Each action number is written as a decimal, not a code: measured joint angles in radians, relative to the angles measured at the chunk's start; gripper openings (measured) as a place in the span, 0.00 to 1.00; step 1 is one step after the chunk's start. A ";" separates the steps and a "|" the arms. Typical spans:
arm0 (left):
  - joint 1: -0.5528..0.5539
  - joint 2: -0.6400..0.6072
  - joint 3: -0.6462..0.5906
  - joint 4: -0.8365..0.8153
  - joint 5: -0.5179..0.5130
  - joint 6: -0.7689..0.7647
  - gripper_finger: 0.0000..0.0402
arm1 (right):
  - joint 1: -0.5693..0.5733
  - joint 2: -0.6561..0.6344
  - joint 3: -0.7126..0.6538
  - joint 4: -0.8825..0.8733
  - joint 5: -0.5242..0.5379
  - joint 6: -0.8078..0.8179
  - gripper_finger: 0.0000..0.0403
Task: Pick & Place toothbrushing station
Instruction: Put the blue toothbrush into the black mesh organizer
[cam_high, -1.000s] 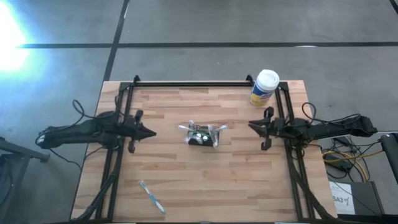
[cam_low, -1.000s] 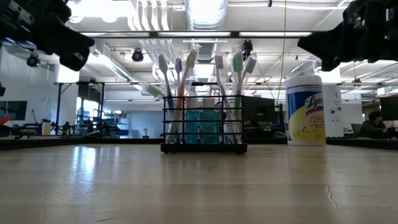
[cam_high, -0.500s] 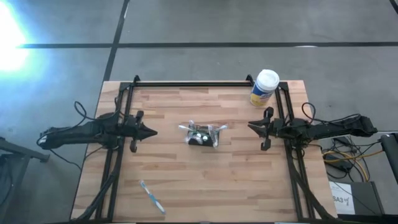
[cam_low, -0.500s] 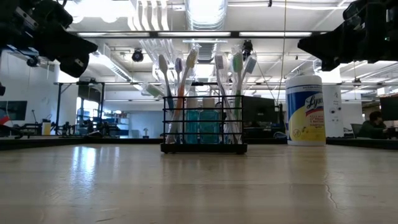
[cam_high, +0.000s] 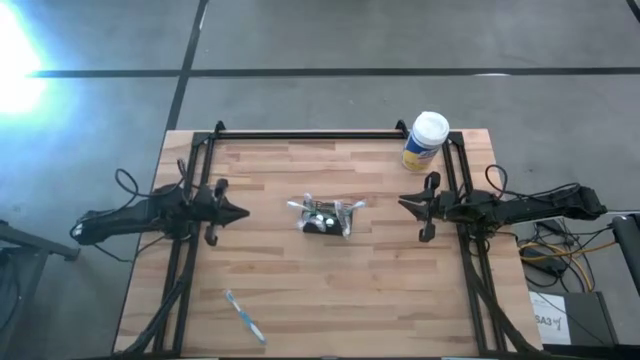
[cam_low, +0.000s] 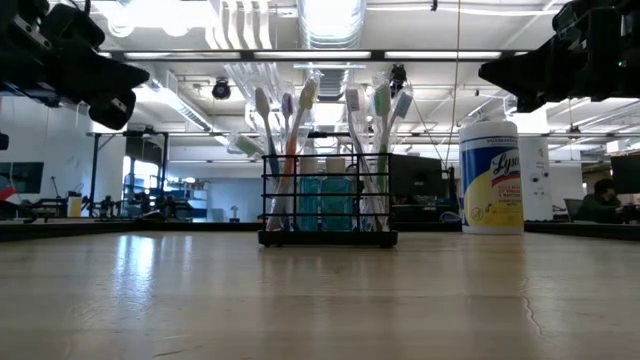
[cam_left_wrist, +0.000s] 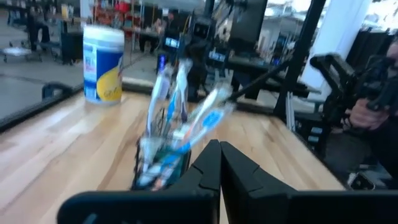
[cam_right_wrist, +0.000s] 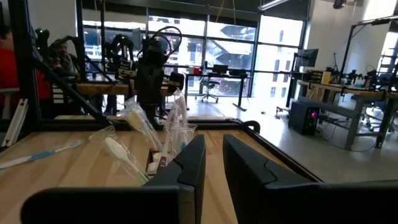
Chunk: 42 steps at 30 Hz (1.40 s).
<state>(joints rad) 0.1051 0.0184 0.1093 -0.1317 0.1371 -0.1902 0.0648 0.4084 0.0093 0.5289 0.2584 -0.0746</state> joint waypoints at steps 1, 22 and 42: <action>0.000 -0.008 -0.001 -0.014 0.000 -0.001 0.01 | 0.000 0.000 0.000 0.000 0.000 0.001 0.13; 0.000 -0.006 -0.045 -0.003 -0.006 -0.009 0.01 | 0.000 0.002 0.000 -0.002 0.000 0.026 0.13; 0.000 -0.006 -0.047 -0.010 -0.003 0.005 0.01 | 0.000 0.001 0.000 -0.021 0.001 0.042 0.13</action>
<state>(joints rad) 0.1049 0.0120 0.0620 -0.1421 0.1337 -0.1854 0.0647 0.4095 0.0093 0.5079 0.2596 -0.0322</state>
